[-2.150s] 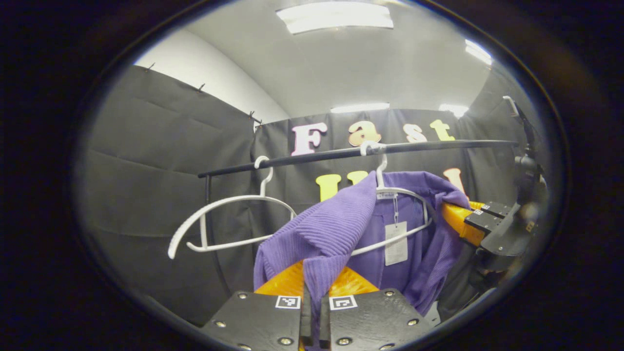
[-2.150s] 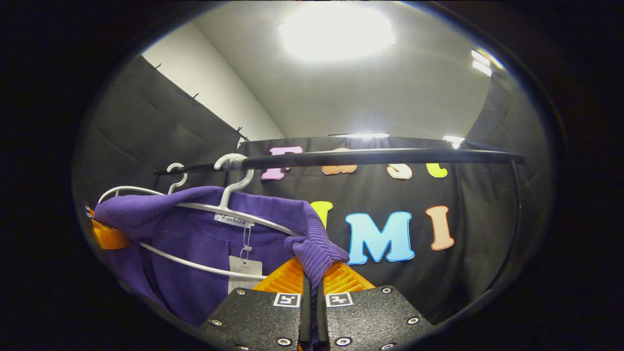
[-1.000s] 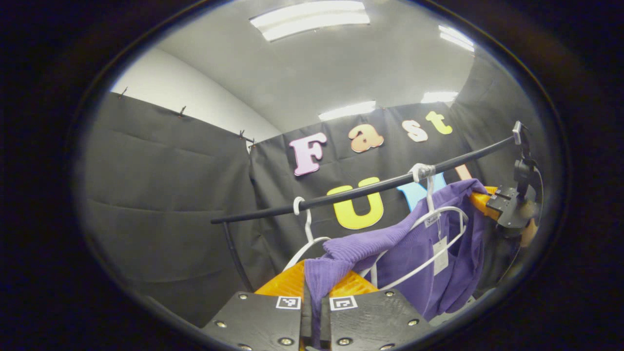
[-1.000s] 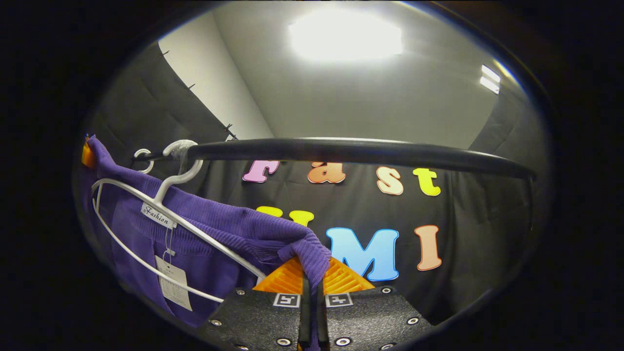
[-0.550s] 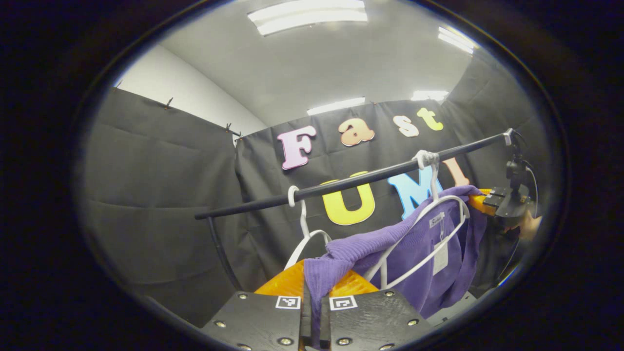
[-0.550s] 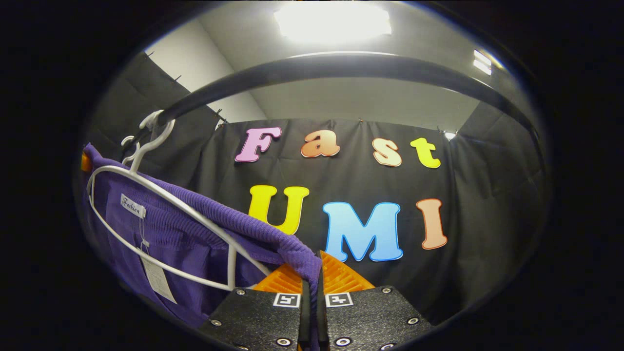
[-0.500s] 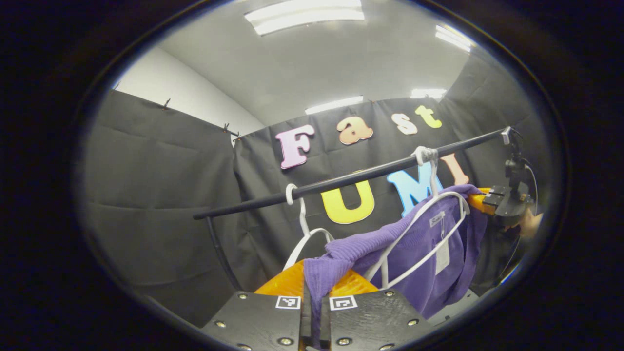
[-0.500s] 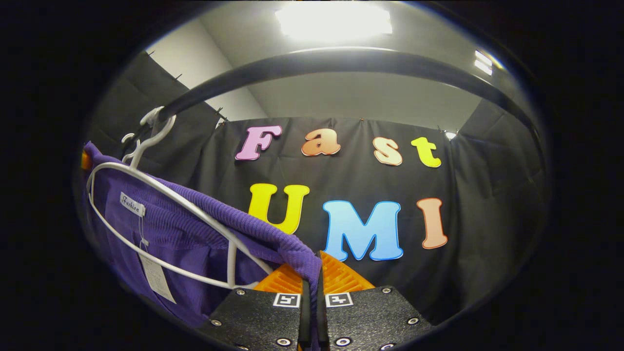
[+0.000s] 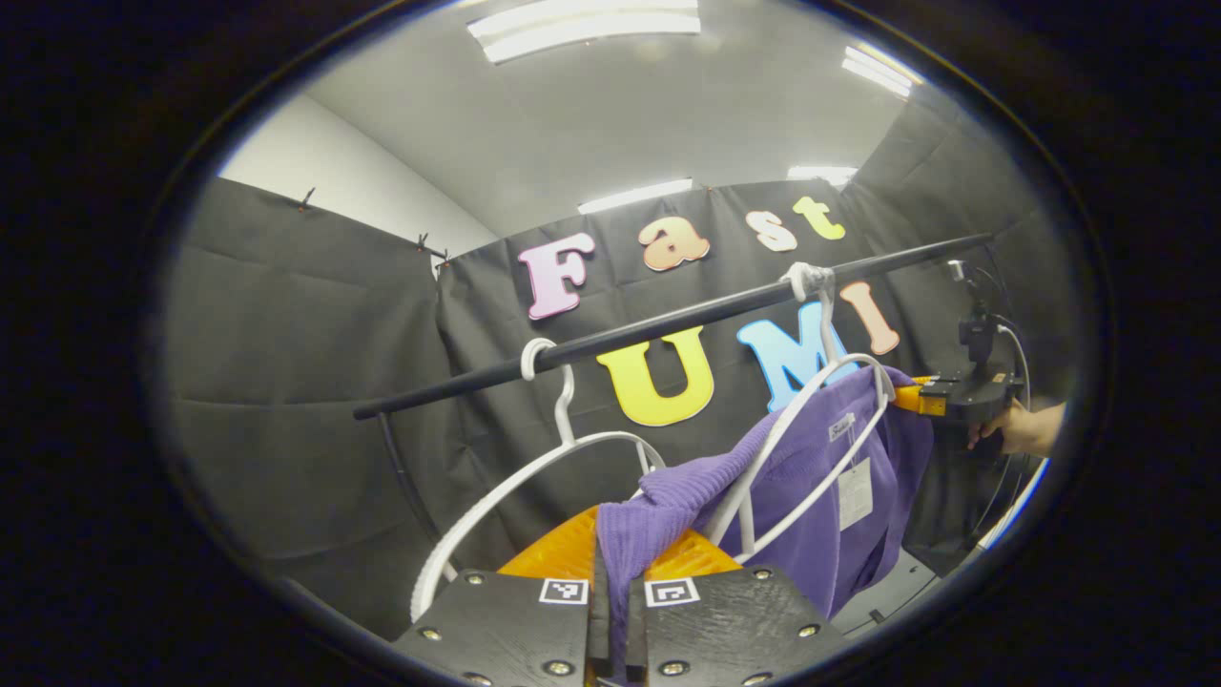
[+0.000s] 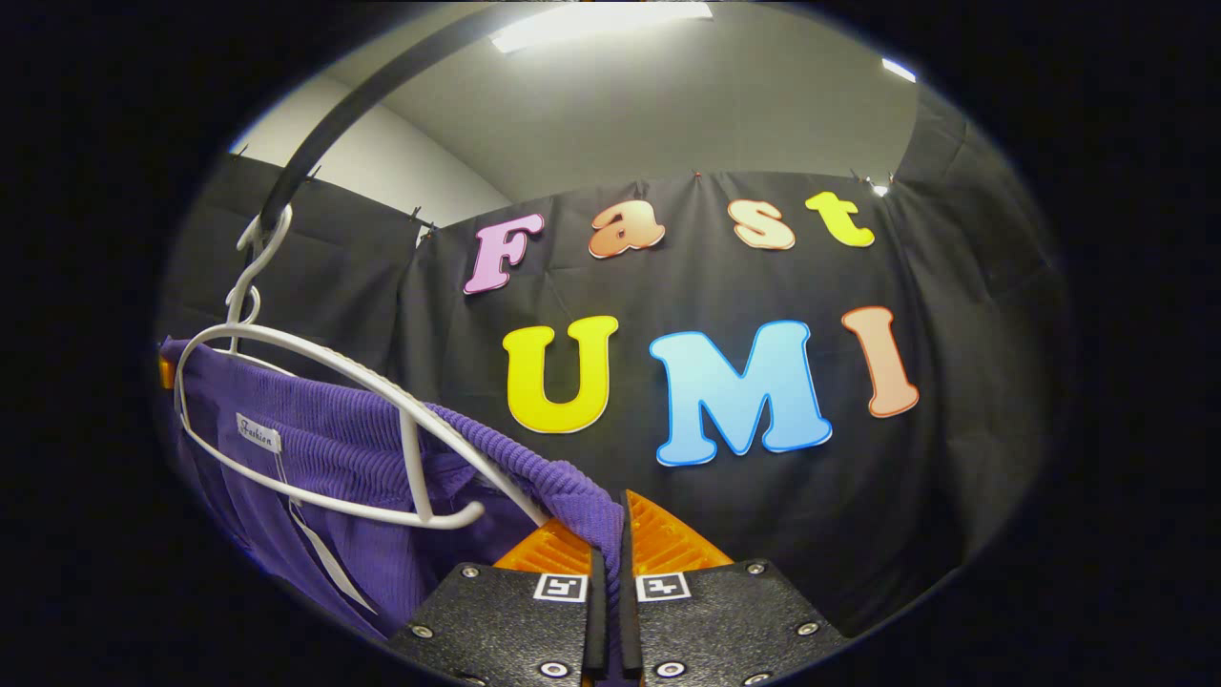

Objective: Grasp the clothes on the hanger with both hands and then place them into the laundry hamper below.

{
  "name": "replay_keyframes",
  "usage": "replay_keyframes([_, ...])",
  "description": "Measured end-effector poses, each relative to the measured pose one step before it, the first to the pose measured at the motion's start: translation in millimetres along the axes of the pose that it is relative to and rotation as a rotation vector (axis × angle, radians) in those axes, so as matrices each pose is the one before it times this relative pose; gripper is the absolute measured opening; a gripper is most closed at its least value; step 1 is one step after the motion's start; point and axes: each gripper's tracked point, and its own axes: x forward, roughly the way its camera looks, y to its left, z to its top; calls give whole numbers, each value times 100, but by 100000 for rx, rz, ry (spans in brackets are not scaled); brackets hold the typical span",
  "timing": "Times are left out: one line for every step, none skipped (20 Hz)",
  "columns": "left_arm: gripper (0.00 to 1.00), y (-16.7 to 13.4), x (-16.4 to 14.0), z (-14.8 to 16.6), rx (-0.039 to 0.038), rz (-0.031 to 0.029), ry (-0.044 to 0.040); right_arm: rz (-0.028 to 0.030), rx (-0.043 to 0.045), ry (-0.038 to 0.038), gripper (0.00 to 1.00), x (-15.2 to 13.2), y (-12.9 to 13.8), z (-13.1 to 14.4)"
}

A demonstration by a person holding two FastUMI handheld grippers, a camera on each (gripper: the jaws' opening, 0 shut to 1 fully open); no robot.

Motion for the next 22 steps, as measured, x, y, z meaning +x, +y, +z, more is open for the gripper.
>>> replay_keyframes([6, -194, -129, -254, -99, -144, 511, 144, 3011, 1285, 5, 54, -42, -612])
replay_keyframes([6, -110, 15, -187, -364, 127, 153, -37, 1470, 664, 4, -124, -41, -476])
replay_keyframes([6, 76, -286, -182, -634, 358, 286, -165, -272, 624, 4, 16, -62, -497])
replay_keyframes([7, -12, -263, -228, -557, 386, 219, -73, -845, 928, 4, 54, 8, -566])
replay_keyframes([7, 25, -10, -103, -606, 304, 142, -27, -249, 1258, 5, -18, 73, -611])
replay_keyframes([6, -28, -458, -370, -881, -26, 349, 251, 175, 1974, 5, 62, 132, -833])
replay_keyframes([6, -51, -153, -633, -1017, -313, 1342, 297, 426, 2852, 4, 102, 245, -1201])
replay_keyframes([2, -50, -430, -886, -763, 108, 1967, 331, -190, 2889, 4, -200, 282, -1273])
replay_keyframes([7, 112, -204, -984, -290, 254, 1577, 218, -1146, 1516, 5, -376, 227, -1033])
replay_keyframes([7, -124, -408, -973, -344, 137, 1681, -303, -1706, 653, 5, -593, 176, -854])
replay_keyframes([6, 31, -648, -858, 121, 429, 1218, -485, -1929, 781, 5, -697, 144, -730])
replay_keyframes([2, -157, -505, -849, 307, 470, 825, -87, -944, 857, 4, -701, 224, -534])
replay_keyframes([6, -99, -438, -581, -64, 358, 559, 121, -13, 628, 4, -594, 295, -339])
replay_keyframes([6, -27, -541, -318, -621, 22, 311, -77, 118, 700, 4, -724, 171, -372])
replay_keyframes([7, -55, -462, -209, -735, -58, 175, -266, 11, 352, 5, -758, 53, -68])
replay_keyframes([7, -107, -981, -344, -689, -27, -152, -348, -74, 34, 5, -640, 50, -77])
replay_keyframes([6, -12, -836, -115, -536, -19, -91, -297, -319, -68, 4, -855, 150, 18])
replay_keyframes([11, -114, -833, -152, -478, -319, -269, -373, -668, -197, 4, -1065, 236, 38])
replay_keyframes([11, -118, -657, -207, -844, -253, -532, -222, -909, -370, 4, -1076, 270, 157])
replay_keyframes([7, -105, -735, 127, -720, -546, -590, -181, -1044, -662, 4, -1217, 183, 190])
replay_keyframes([7, -88, -924, -11, -357, -671, -825, -628, -512, -643, 5, -1229, 161, 401])
replay_keyframes([11, -146, -1437, 307, -108, -938, -1099, -324, 301, -416, 4, -1244, 243, 306])
